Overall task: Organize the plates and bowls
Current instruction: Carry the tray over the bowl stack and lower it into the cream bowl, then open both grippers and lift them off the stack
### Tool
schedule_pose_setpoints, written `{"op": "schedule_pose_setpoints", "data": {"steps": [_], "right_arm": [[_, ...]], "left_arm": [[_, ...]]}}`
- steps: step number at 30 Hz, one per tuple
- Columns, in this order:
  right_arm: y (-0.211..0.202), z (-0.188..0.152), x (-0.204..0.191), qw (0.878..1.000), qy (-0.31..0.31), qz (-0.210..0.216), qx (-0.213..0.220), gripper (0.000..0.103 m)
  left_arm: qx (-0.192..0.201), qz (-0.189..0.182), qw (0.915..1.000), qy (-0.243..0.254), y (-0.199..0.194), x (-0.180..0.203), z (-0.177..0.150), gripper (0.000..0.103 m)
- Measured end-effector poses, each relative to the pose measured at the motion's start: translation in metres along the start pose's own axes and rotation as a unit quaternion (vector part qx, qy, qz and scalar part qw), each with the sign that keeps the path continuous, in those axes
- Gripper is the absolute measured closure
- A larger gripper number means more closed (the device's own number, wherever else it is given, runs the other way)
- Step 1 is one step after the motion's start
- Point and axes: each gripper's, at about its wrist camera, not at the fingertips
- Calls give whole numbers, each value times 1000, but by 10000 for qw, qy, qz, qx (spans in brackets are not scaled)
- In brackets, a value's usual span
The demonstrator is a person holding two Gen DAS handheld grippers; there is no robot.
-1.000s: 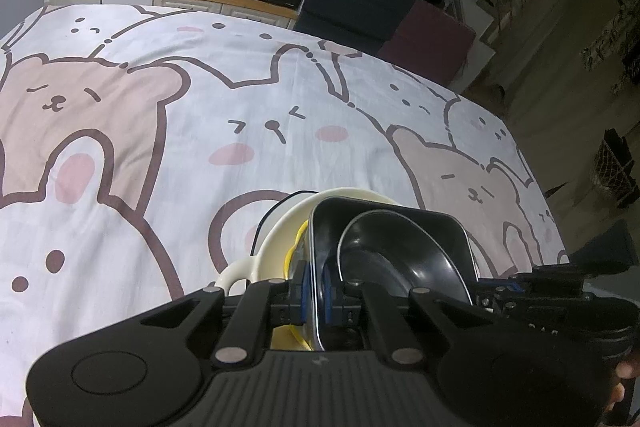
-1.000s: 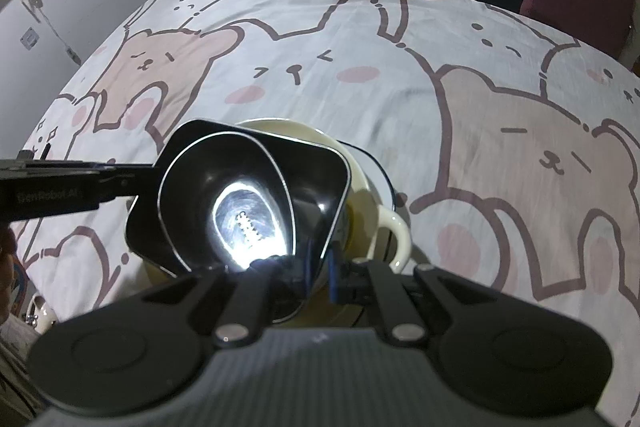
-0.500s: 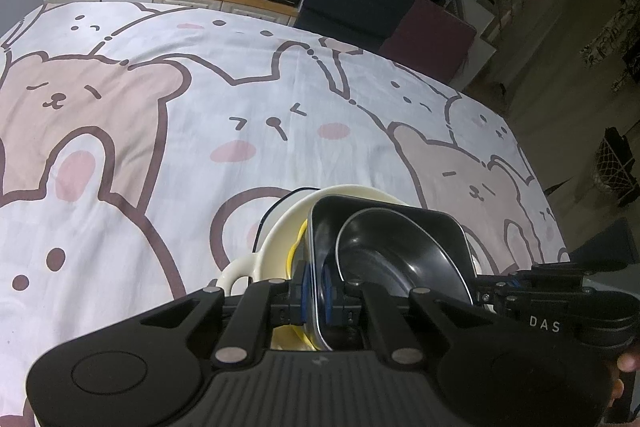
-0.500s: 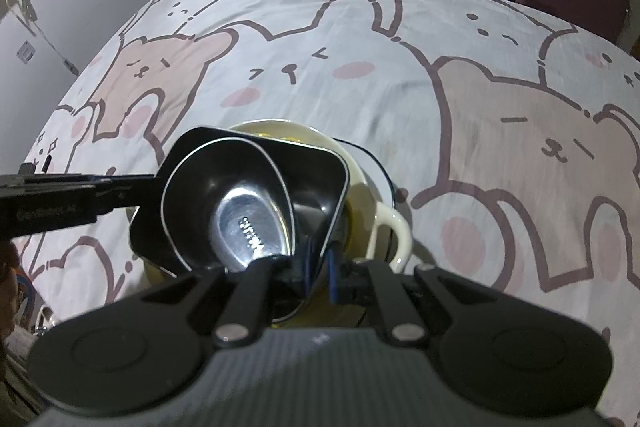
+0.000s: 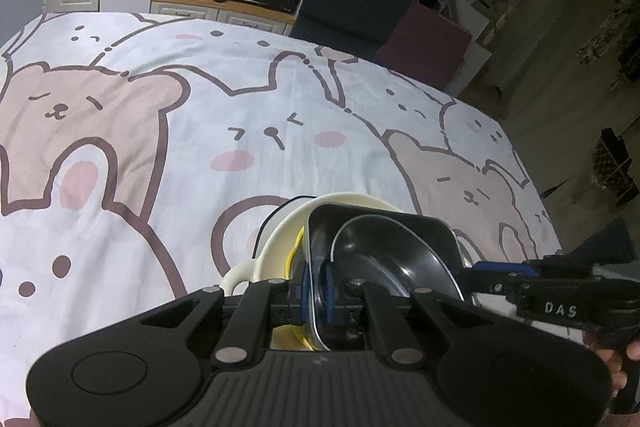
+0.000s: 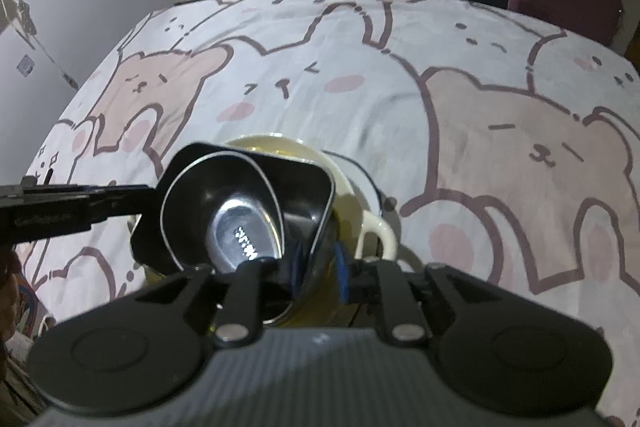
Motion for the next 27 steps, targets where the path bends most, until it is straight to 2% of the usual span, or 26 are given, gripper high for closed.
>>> {"op": "schedule_pose_setpoints", "data": {"steps": [2,4,6,13,15,18,19,22,27], "right_arm": [[-7,1,0,9999,38,-48,121,78],[-16,1,0,9996,68,-63,271,70],[-25,1,0,9990,41,-135,429,61],[-59,-9,-7,9941,-48,-405,1003,31],[-69,-15,-10,9920,-44,-453,1174,26],[-83,-26,-15,9880,-9,-539,1445,17],[-88,-30,-16,9869,18,-509,1528,10],[-100,-41,-21,9832,79,-484,1757,2],[-117,-60,-31,9764,109,-600,2073,1]], "left_arm": [[56,-10,10000,27,-5,1,0,90],[131,-9,9999,45,-10,2,1,84],[225,-36,9997,77,-18,4,2,69],[628,-31,9975,331,-45,12,-1,34],[757,-24,9964,389,-54,14,-4,16],[984,-17,9941,445,-69,16,-8,1],[1063,-42,9933,460,-75,17,-10,0],[1212,-93,9913,507,-90,18,-16,0],[1463,-178,9868,675,-115,19,-34,0]]}}
Point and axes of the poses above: each gripper's, at about its wrist camera, not at the fingertips, and y roughly the way its jaws point, x to its right, z to its top, and after that the axes turned 8 degrees about -y, right-handed
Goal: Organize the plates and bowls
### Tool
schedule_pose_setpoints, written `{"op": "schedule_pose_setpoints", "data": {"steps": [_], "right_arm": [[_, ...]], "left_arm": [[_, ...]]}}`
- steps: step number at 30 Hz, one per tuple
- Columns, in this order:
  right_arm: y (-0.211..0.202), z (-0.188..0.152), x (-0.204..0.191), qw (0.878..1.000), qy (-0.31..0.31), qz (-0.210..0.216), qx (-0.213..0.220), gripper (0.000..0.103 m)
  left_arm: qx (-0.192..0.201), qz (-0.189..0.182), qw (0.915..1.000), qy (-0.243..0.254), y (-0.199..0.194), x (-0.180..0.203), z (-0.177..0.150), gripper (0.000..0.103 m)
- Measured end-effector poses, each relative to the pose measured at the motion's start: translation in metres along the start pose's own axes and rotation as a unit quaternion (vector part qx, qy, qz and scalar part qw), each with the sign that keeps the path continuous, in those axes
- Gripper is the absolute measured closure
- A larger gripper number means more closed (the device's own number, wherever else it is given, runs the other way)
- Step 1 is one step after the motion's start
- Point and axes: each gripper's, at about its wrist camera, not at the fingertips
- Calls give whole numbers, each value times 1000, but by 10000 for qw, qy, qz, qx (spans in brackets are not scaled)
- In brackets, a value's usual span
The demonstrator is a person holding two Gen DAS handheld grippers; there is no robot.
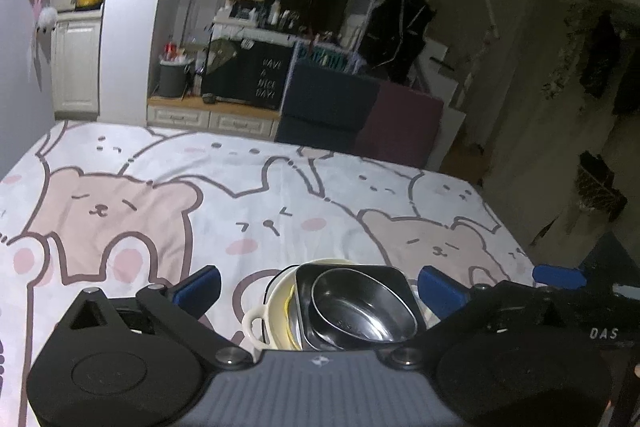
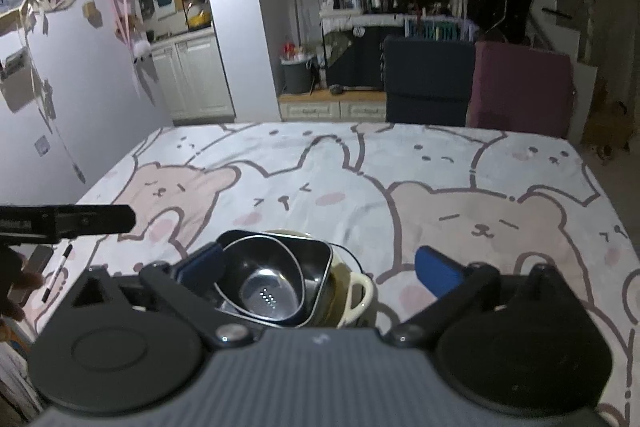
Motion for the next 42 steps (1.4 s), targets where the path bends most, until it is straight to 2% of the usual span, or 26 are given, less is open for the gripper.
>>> {"op": "schedule_pose_setpoints", "data": {"steps": [6,10,18,24,29,35,42], "right_arm": [[-25,-18,-7,9994,99,-152,297,1],[-37,-32,-11,9989,159,-172,413,0],[-55,-60,-25,9986,88,-251,449,1],[-64,-79,-29,9981,145,-350,479,0],[-69,-90,-29,9972,157,-467,554,0],[-73,-97,-35,9973,6,-471,569,0],[-78,-103,-33,9961,-56,-640,597,1]], "left_arm": [[175,105,9996,197,-24,4,-16,0],[101,272,9988,404,-30,9,-32,0],[140,452,9943,956,-41,19,-59,0],[409,773,9879,1283,-53,24,-76,0],[328,701,9885,1299,-54,22,-84,0],[223,850,9885,1232,-55,20,-95,0],[198,839,9896,1154,-56,18,-101,0]]}}
Point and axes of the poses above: each gripper's, at about its wrist camera, not at the fingertips, and y roughly the way its jaws point, x to its right, z to its top, and after that the axes turned 8 degrees about -y, right-handed
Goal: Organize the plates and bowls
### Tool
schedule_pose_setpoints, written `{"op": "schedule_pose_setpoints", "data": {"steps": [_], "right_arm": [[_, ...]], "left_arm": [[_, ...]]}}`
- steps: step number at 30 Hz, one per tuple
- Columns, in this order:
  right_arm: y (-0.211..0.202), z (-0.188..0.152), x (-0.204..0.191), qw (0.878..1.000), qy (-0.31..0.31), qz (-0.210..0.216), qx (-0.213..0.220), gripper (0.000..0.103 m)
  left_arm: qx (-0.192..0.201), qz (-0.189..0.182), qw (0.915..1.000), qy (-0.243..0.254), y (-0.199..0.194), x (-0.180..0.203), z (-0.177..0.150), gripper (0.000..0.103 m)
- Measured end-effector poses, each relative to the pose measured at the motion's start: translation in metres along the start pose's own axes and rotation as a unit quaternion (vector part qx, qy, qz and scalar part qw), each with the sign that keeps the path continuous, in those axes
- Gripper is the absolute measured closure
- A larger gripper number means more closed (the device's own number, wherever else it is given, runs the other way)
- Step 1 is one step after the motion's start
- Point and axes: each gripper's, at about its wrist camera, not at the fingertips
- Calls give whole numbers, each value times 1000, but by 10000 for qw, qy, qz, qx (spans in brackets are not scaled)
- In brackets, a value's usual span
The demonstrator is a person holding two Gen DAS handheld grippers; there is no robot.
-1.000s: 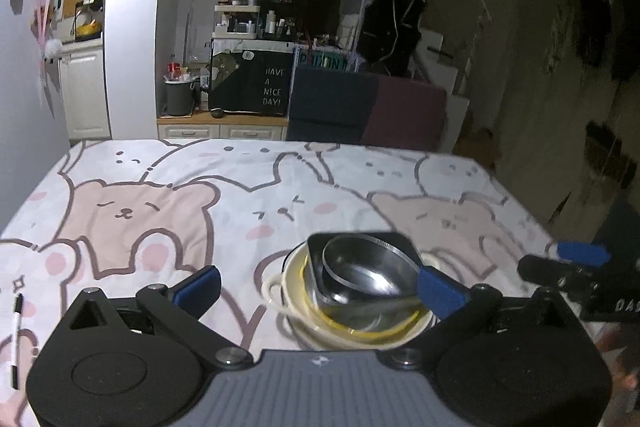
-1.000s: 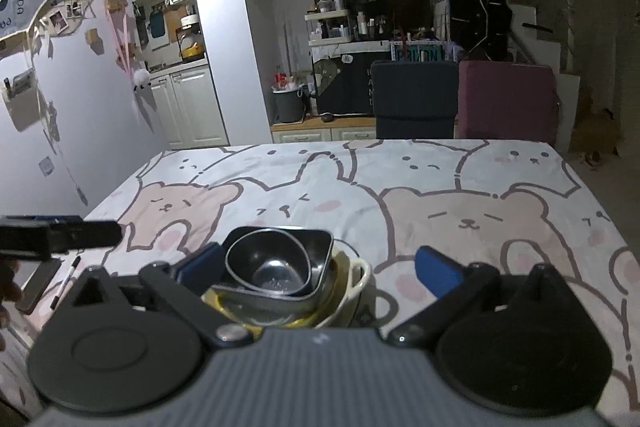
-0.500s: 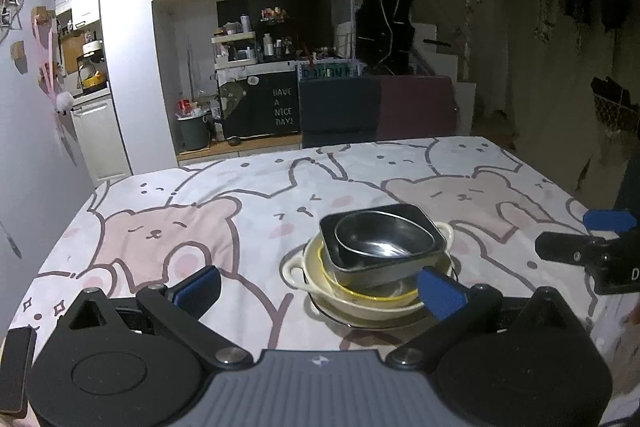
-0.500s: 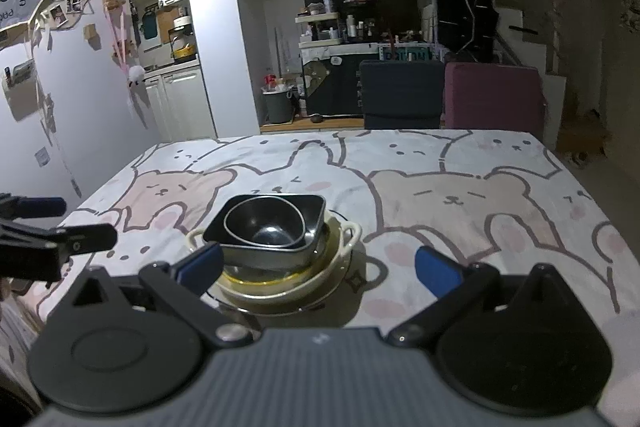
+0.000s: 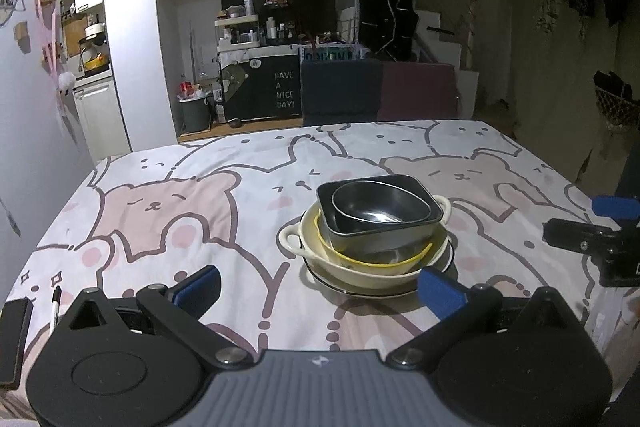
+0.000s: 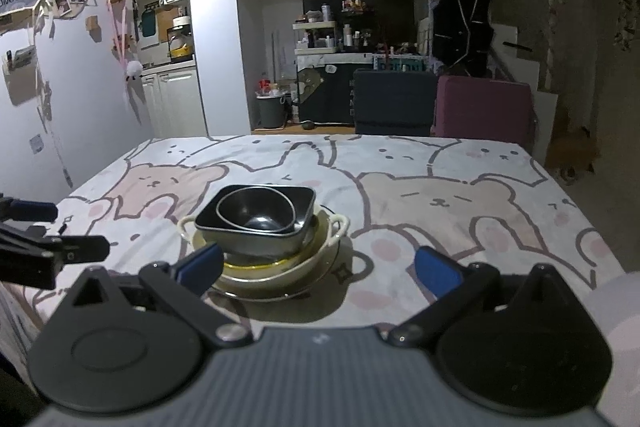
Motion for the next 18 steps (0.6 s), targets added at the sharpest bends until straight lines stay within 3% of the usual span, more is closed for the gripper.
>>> {"op": "schedule_pose_setpoints", "data": {"steps": [18], "right_arm": [[1,-4,1,10000,28,-45,-49,1]], "left_arm": [[60,-16,9999,-91,-1,-1,1,0]]}}
Point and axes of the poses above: each gripper's, at about its wrist camera, not at the fingertips, and y roughly the way its jaws point, x to its right, z to its top, and after that the axes turned 8 degrees about -y, right-handed
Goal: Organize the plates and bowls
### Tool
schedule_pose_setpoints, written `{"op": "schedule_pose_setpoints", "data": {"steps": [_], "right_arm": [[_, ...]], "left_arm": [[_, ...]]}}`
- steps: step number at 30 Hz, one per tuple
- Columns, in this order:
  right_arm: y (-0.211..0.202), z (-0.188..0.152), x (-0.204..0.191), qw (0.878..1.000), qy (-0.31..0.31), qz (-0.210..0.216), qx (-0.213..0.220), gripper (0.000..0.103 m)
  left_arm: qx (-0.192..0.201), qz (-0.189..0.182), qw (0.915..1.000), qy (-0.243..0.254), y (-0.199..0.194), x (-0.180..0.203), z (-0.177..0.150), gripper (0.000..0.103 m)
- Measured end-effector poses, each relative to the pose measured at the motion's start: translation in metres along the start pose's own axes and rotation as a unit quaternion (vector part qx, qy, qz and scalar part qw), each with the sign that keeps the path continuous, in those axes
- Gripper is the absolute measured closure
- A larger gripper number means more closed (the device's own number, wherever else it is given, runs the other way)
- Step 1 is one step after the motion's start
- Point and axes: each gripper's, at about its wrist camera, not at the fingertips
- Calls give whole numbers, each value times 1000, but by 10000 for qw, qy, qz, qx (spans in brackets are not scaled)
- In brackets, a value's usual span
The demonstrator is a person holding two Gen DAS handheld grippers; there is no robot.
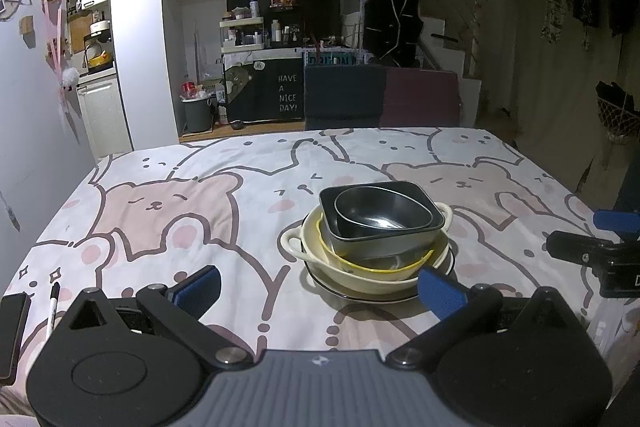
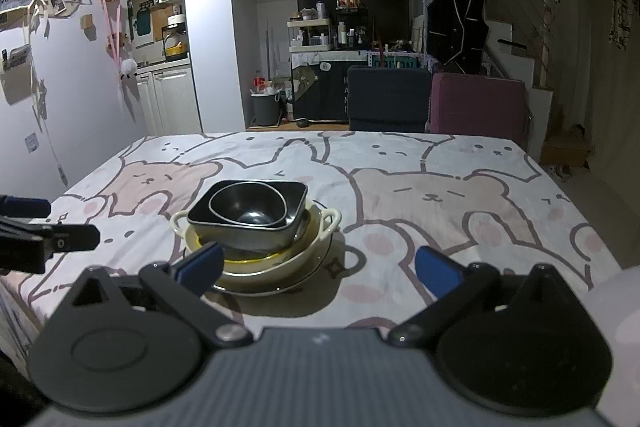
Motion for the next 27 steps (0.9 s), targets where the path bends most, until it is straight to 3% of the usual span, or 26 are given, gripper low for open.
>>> {"op": "schedule_pose_setpoints", "data": {"steps": [27], "right_arm": [[1,1,-2,10000,11,15,10,1]], "left_arm": [[9,-12,10000,-33,-1,0,1,0]]}}
Point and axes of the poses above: each gripper's, at about its wrist camera, not at the fingertips, and y roughly the way its jaws point, x to its right, z to its top, and after that the axes turned 8 degrees about -y, right-handed
